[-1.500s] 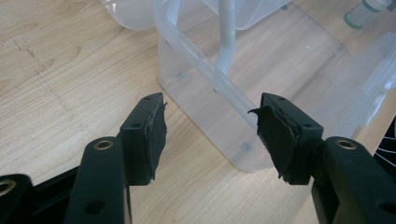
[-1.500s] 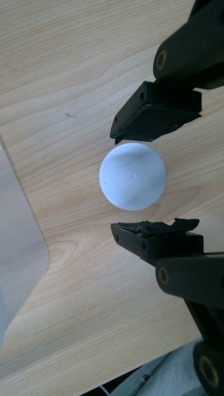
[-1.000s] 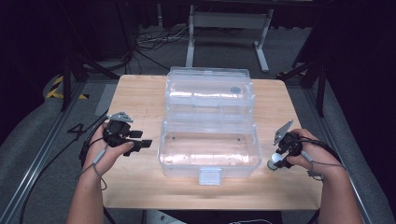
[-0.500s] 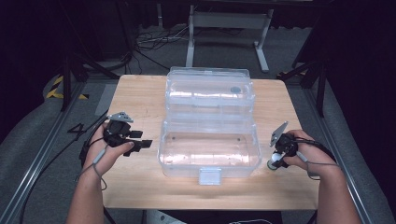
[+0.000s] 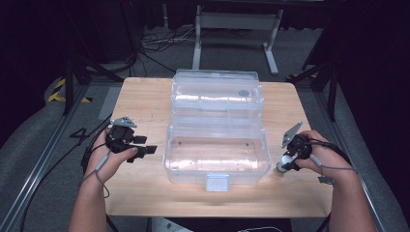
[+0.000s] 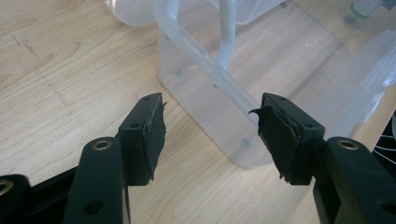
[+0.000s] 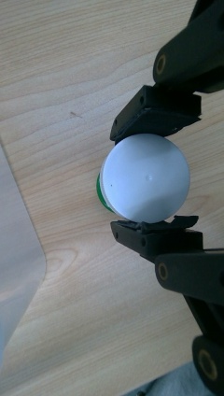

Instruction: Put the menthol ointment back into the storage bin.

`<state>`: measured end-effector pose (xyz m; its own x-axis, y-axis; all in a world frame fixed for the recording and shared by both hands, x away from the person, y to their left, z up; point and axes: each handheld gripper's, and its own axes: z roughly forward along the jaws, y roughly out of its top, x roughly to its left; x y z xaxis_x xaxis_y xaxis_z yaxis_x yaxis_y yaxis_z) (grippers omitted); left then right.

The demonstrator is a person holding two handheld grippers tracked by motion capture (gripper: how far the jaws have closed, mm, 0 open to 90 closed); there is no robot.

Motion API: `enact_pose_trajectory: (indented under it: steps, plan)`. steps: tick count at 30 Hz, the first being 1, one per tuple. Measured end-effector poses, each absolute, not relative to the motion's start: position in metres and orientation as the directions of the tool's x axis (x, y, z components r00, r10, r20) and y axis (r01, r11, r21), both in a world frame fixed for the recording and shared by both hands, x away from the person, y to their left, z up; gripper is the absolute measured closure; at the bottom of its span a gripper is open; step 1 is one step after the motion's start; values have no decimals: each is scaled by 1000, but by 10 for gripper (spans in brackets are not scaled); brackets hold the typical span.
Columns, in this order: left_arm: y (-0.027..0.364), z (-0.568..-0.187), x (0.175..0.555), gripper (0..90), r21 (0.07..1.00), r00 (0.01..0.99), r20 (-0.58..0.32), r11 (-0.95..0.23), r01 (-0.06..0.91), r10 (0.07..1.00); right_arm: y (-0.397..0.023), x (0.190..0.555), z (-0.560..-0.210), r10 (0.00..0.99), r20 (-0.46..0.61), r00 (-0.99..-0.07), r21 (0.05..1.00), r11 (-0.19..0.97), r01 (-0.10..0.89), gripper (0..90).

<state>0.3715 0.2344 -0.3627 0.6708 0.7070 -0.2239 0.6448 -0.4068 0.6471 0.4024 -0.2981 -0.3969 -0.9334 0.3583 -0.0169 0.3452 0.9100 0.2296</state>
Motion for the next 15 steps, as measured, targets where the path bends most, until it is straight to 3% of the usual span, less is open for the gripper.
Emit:
enact_pose_trajectory:
  steps: [15]
  plan:
    - [236, -361, 370, 413, 653, 670, -220, -403, 641, 709, -299, 405, -365, 346, -38, -937, 219, 918, 330, 505]
